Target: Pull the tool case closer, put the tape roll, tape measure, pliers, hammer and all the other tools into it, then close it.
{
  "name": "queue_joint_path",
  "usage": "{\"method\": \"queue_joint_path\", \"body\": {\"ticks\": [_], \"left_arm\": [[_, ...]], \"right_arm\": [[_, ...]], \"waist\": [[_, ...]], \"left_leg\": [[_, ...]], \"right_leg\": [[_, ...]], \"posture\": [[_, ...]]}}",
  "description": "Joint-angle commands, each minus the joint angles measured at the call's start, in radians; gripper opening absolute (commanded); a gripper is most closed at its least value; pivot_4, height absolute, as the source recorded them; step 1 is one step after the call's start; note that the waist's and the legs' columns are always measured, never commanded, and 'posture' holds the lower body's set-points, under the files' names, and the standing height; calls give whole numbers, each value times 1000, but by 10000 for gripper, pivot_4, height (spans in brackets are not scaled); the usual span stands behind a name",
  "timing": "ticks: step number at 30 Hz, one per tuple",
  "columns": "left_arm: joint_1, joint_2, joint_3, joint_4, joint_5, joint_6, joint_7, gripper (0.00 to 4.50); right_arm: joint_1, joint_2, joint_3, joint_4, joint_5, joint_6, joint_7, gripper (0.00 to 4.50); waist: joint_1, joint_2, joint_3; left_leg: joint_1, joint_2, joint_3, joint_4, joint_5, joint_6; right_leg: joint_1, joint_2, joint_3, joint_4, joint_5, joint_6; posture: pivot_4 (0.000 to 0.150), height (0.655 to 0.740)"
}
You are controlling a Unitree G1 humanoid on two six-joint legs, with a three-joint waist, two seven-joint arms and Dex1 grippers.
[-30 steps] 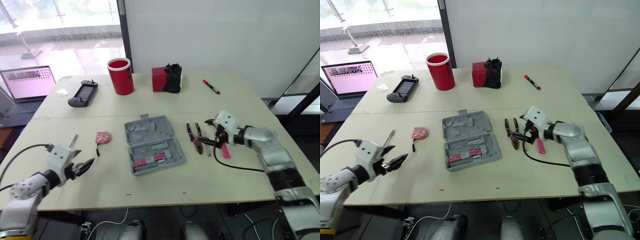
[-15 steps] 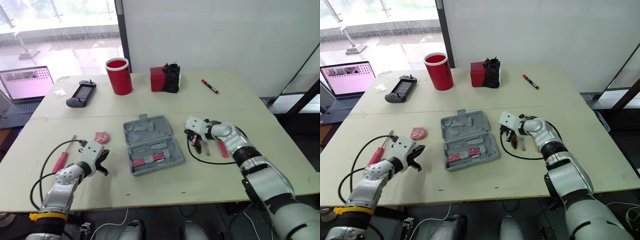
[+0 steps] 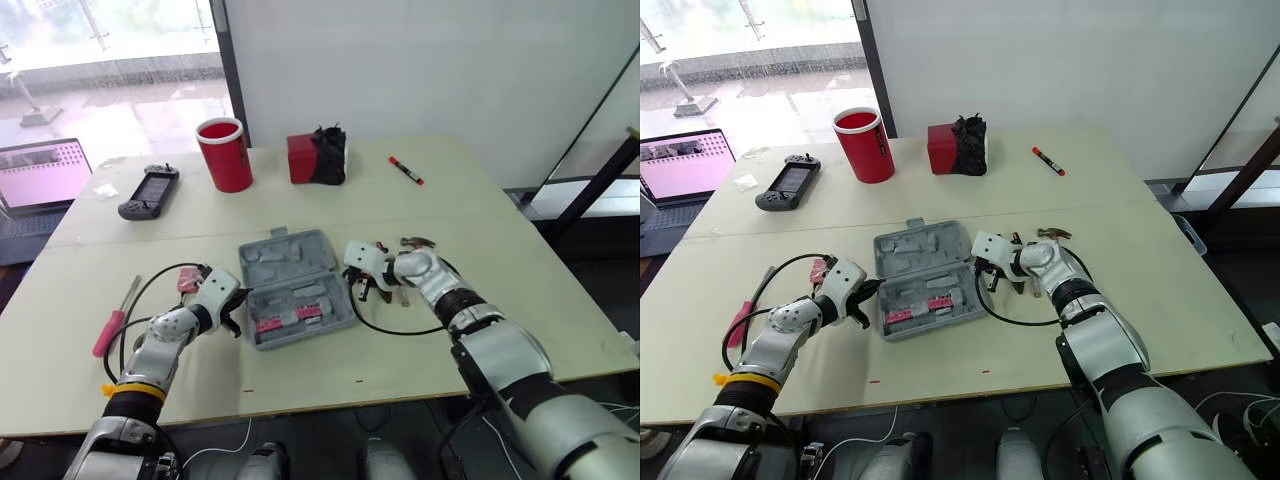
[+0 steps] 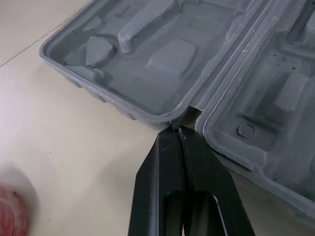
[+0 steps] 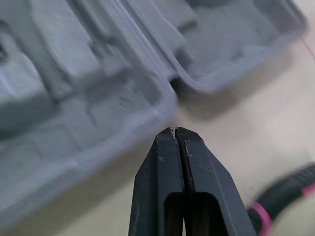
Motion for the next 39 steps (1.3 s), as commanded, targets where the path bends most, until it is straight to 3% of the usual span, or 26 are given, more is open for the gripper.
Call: {"method": "queue_joint_path", "body": {"ticks": [1,6,14,22,31,39], "left_arm": [[-23,-10,-21,23,17,-35,-14,0],[-34,-4,-24,52,15,-51,-49,0],[43,48,-10,-25,-19,-14,-143,0],[53,77,7,-11,-19,-12,-154,0],[51,49,-26,-34,-35,15,-214,0],[177,129,-7,-158,-117,96,-361,0]], "right_arm": [[-27,29,-36,-14,34,-26,44,661],[-21,32,-19,-12,3,-60,68,661],[54,8,30,-87,-6,-112,316,661],[51,-36,58,-86,-64,-98,186,661],[44,-3,57,-118,-48,-94,236,661],[182,-32,72,-302,-13,-71,365,661]], "waist": [[0,0,0],[-1,0,0],[-26,0,0],[-24,0,-1],[-23,0,-1],[-26,1,-1]], "left_leg": [[0,0,0,0,0,0],[0,0,0,0,0,0],[0,1,0,0,0,0],[1,1,-1,0,0,0],[1,1,-1,0,0,-1],[1,1,-1,0,0,0]], "right_leg": [[0,0,0,0,0,0],[0,0,0,1,0,0],[-1,1,0,1,0,0],[0,1,0,1,0,0],[0,1,0,1,0,0],[0,1,0,1,0,0]], "posture": [[1500,7400],[1500,7400],[1500,7400],[1500,7400],[1500,7400],[1500,7400]]}}
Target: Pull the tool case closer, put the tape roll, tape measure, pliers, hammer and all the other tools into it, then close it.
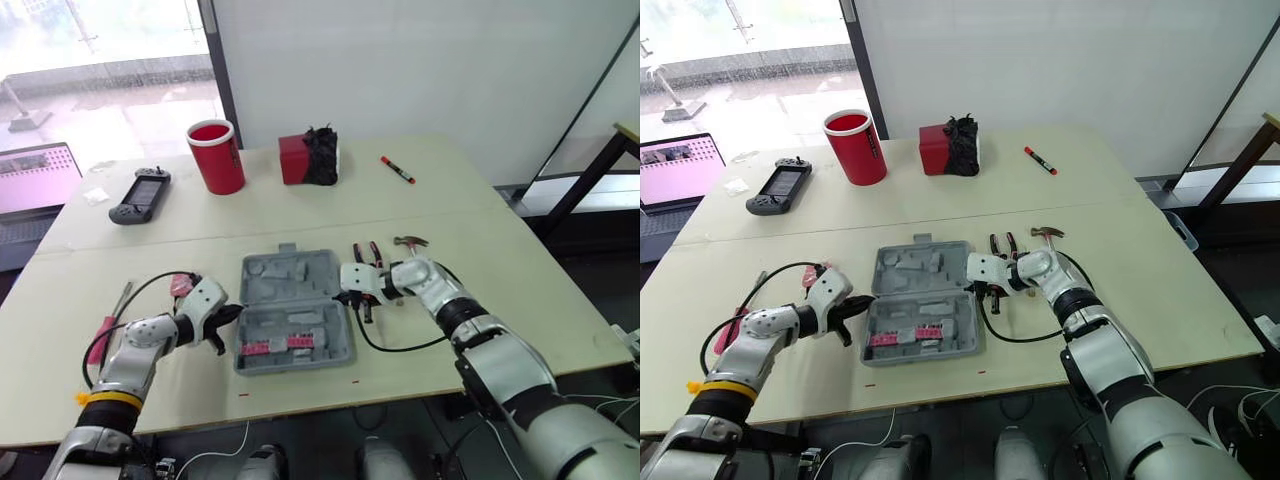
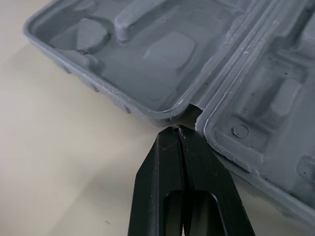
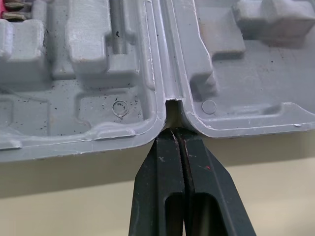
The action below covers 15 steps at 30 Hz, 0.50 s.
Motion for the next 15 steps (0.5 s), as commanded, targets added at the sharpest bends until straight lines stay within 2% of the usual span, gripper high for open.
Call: {"method": "queue_joint_path", "body": {"ticks": [1,8,15], "left_arm": [[60,11,-27,-48,-22,35,-62,0],[188,40,-14,-194,-72,44,-109,0],[208,50,-15,-173,-60,35,-106,0]], "right_arm": [[62,1,26,-114,24,17,68,661],[221,-11,40,-400,68,171,104,661],[303,-43,53,-563,83,291,115,661]], "waist": [[0,0,0],[2,0,-1],[14,0,-1]], "left_leg": [[0,0,0,0,0,0],[1,2,0,0,0,0],[1,2,0,0,0,0]], "right_leg": [[0,0,0,0,0,0],[0,0,0,0,0,0],[0,1,0,0,0,-1]], "posture": [[1500,7400],[1500,7400],[1500,7400]]}}
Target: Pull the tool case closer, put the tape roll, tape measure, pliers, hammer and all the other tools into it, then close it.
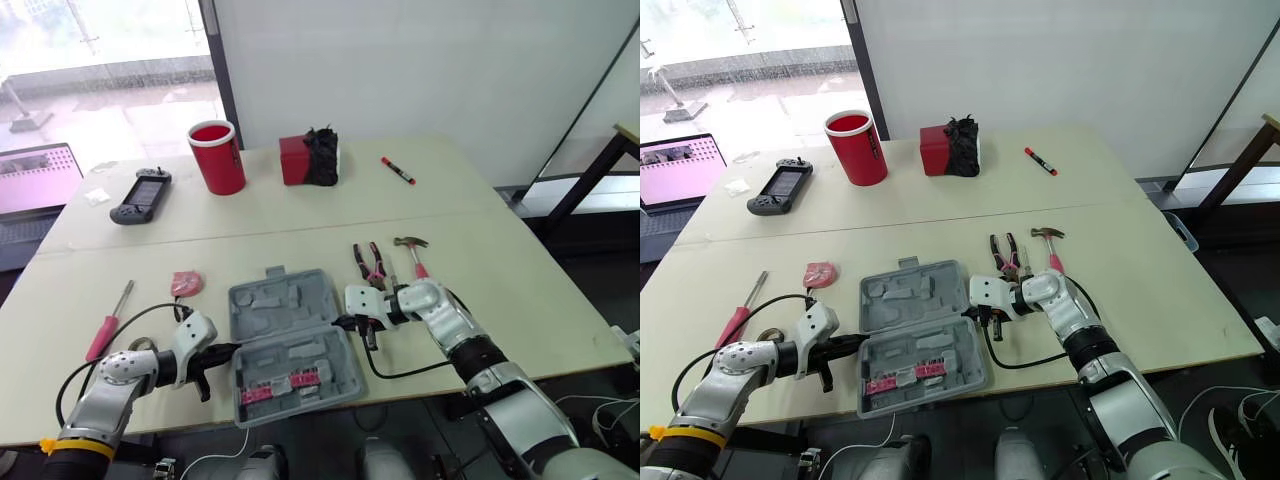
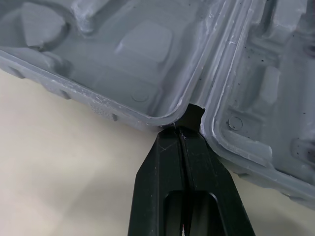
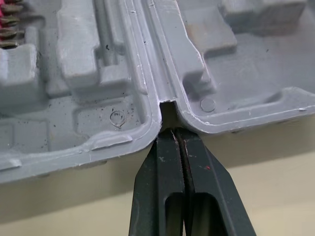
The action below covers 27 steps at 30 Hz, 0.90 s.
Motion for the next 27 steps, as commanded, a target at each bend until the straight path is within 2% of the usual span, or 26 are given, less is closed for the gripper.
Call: {"method": "queue_joint_path", "body": {"ticks": [1,11,15,27], "left_arm": [[6,-4,-30,10,11,-5,-12,0],[0,-45,-68,-28,15,22,-7,0],[27,-32,-96,-65,24,33,-41,0],[34,-24,-97,-95,24,46,-35,0]], "right_arm": [[34,1,47,-77,18,42,38,661],[118,-70,64,-234,48,154,61,661],[148,-89,73,-298,57,204,69,661],[175,-133,89,-347,81,243,75,661]], "waist": [[7,0,0],[25,0,0],[33,0,0],[43,0,0]], "left_leg": [[0,0,0,0,0,0],[0,0,2,0,0,0],[0,0,2,0,-1,1],[0,0,3,0,-1,1]], "right_leg": [[0,0,0,0,0,0],[1,0,0,-1,0,0],[1,-1,0,-2,0,0],[2,-1,0,-3,0,0]], "posture": [[1500,7400],[1500,7400],[1500,7400],[1500,7400]]}}
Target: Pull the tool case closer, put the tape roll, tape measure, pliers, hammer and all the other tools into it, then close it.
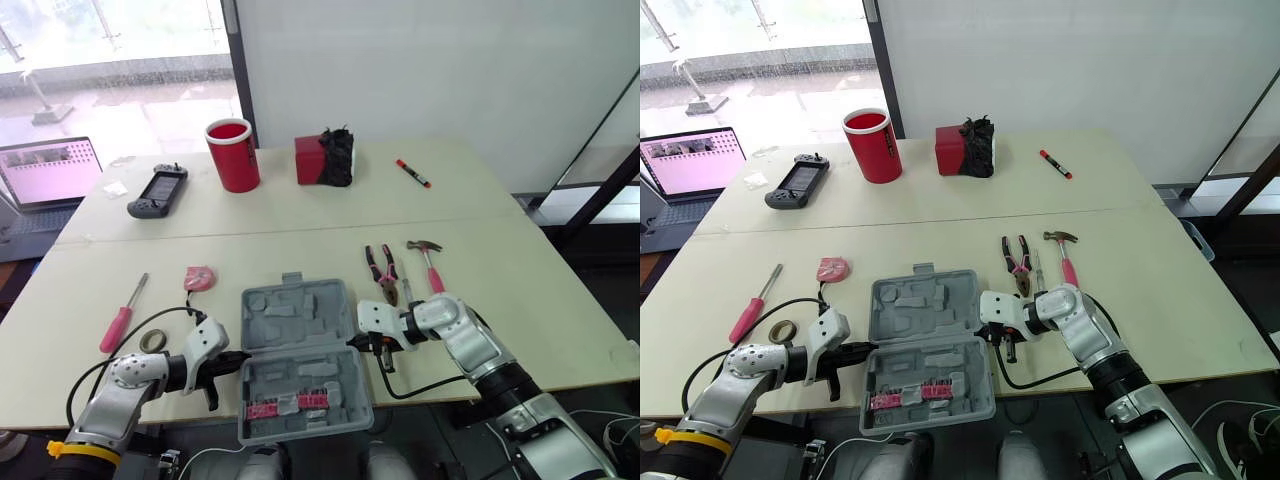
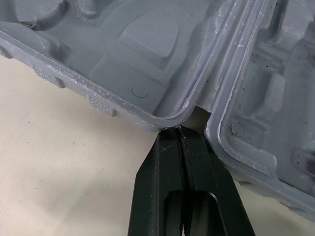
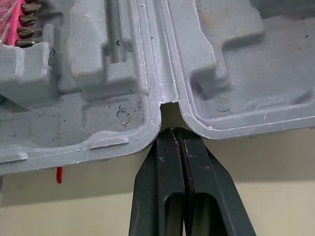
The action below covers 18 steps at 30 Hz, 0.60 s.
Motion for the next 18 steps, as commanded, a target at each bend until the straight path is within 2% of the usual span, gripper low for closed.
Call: {"method": "queue_joint_path", "body": {"ticks": [1,18], "left_arm": [[10,-9,-52,-15,8,5,-17,0],[17,12,-54,17,25,6,-32,0]], "right_arm": [[22,-1,41,-23,17,13,27,661],[28,-42,53,-41,43,37,19,661]], "waist": [[0,0,0],[0,0,0]], "left_leg": [[0,0,0,0,0,0],[0,0,0,0,0,0]], "right_leg": [[0,0,0,0,0,0],[0,0,0,0,0,0]], "posture": [[1500,7400],[1500,7400]]}}
